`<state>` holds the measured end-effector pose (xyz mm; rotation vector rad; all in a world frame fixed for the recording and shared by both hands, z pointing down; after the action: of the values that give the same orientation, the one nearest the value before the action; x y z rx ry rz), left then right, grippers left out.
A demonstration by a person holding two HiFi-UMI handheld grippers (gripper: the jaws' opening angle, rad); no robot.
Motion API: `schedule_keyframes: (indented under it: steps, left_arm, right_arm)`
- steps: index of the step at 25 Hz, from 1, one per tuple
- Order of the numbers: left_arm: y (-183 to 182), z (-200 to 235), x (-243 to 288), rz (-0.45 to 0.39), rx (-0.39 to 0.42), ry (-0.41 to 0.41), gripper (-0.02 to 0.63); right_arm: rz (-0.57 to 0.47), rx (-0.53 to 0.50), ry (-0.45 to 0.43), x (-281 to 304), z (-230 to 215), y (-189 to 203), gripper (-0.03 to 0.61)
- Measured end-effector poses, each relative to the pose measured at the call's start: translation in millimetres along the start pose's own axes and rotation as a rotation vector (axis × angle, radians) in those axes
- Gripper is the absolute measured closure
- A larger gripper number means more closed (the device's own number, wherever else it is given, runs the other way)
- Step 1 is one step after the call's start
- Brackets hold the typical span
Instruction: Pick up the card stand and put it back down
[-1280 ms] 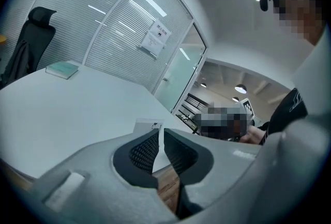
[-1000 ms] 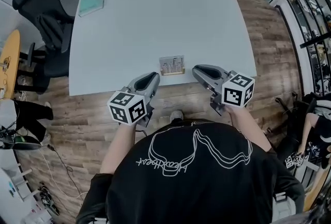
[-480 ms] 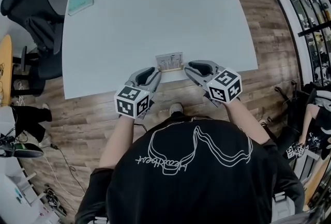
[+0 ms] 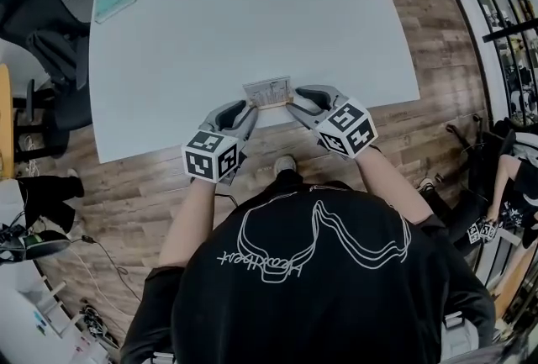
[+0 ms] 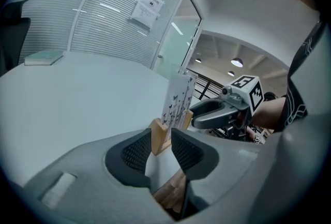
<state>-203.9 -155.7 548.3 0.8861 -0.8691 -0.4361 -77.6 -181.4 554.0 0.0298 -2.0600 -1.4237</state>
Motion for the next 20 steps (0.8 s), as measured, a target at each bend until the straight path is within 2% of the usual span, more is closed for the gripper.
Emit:
schedule_keyframes:
  steps: [5,15,20]
  left_arm:
    - [-0.9,11.4,1.6,0.009,0.008,0.0,0.505]
    - [-0.3,12.5,4.7,0.013,0.04,-0.021,0.506]
    - [-1.8,14.1,4.3,0.016,0.061,-0.031,0.517]
  right_arm:
    - [0.005,0.009,0.008,18.7,1.8,-3.4,0.417]
    - [0.023,-0.009,0.051,22.6,-0.7,2.5,0.467]
    - [0.023,0.014,0.059,23.5,-0.5,0.8,0.471]
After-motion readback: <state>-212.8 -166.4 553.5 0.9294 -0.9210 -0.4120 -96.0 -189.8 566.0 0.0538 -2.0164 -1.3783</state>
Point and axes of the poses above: the fingertips, and each gripper's own axes: x forward along the fingers, z to its left, y out of its underside, the point moved 3 cm from there along -x, backward along the fingers, and after that the axes turned 5 degrees about -z, right-handed, at the moved point
